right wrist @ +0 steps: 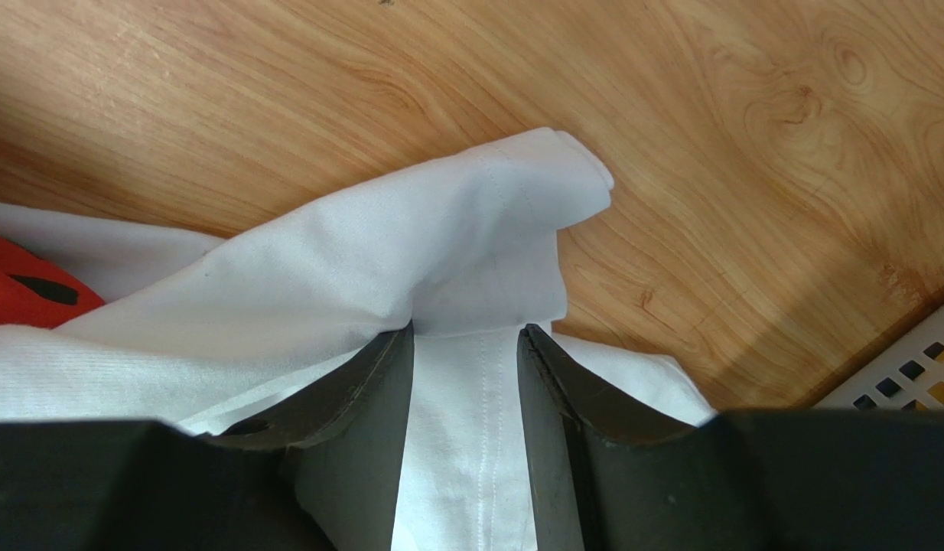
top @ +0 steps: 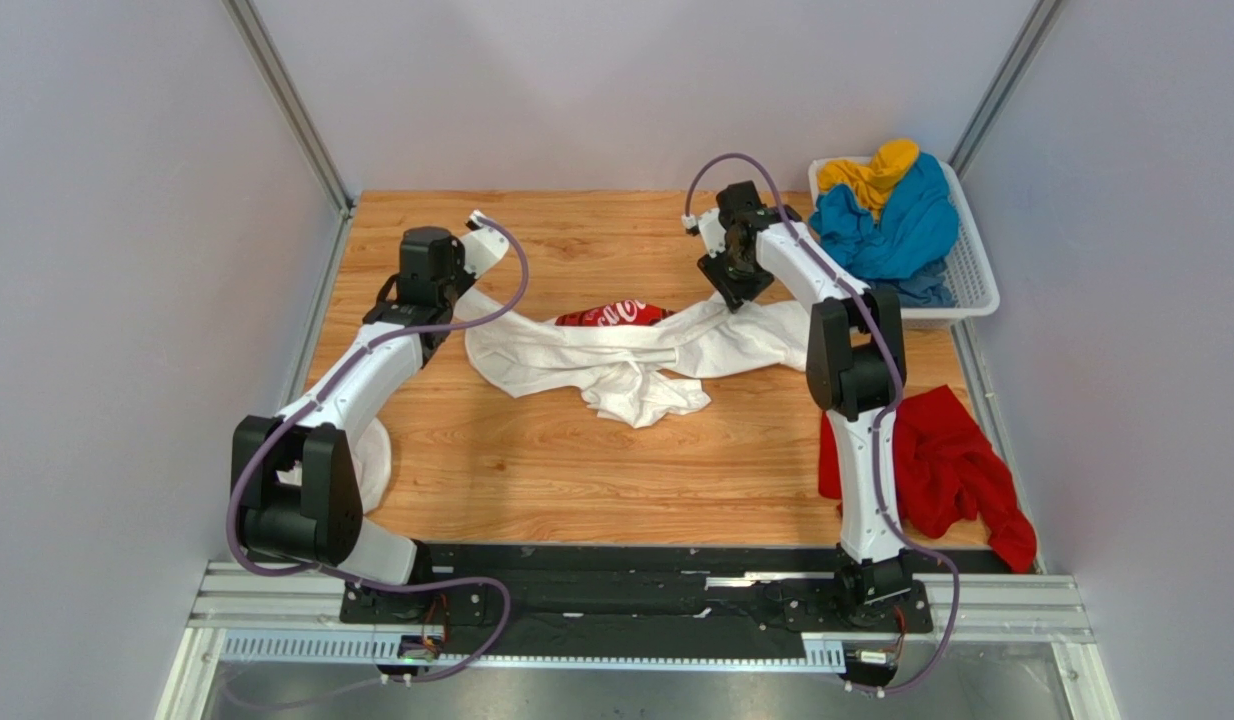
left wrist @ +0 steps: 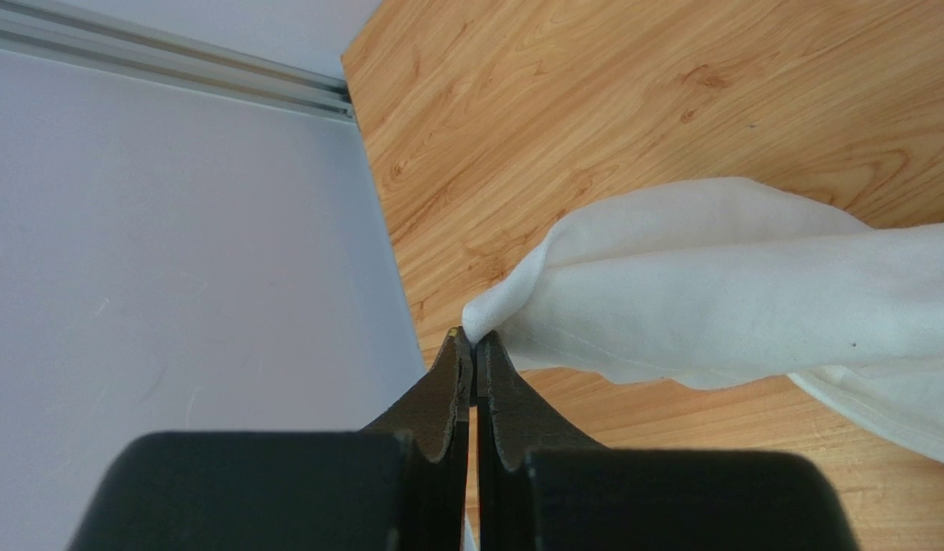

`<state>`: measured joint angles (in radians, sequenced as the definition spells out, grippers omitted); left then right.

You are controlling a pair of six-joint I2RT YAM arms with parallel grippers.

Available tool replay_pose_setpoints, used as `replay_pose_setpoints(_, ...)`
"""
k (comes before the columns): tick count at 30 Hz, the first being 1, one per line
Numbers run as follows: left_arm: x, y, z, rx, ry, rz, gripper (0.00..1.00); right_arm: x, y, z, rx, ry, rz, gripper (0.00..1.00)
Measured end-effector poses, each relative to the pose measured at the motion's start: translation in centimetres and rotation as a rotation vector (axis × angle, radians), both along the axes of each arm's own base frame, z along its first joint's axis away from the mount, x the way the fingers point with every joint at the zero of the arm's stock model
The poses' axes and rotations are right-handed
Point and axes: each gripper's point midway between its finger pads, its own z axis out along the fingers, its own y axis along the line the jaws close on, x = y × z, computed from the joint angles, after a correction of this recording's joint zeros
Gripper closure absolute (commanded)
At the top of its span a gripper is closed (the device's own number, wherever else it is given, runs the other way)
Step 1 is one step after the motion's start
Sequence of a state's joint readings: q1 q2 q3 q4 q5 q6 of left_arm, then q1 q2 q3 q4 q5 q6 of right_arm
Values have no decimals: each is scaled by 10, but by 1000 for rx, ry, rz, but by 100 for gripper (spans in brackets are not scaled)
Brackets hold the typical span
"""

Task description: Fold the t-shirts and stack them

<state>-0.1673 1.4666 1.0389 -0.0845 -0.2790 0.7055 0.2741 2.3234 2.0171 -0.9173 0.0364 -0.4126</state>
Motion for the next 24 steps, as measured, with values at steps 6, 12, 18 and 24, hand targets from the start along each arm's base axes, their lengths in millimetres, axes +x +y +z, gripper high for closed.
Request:
replay_pose_setpoints(6,0,0,-2,1,5,0,100,5,0,-7,-6,3,-2,58)
replay_pose_setpoints(12,1,0,-3,1,8,0,100,12,-1,-9,-14,-7,-9,62)
replay_pose_setpoints(18,1,0,-4,1,7,0,100,16,-1,-9,-14,-16,-9,70)
replay_pose_setpoints(24,0,0,-8,2,12,0,100,17,-1,-11,-20,-16,-12,78)
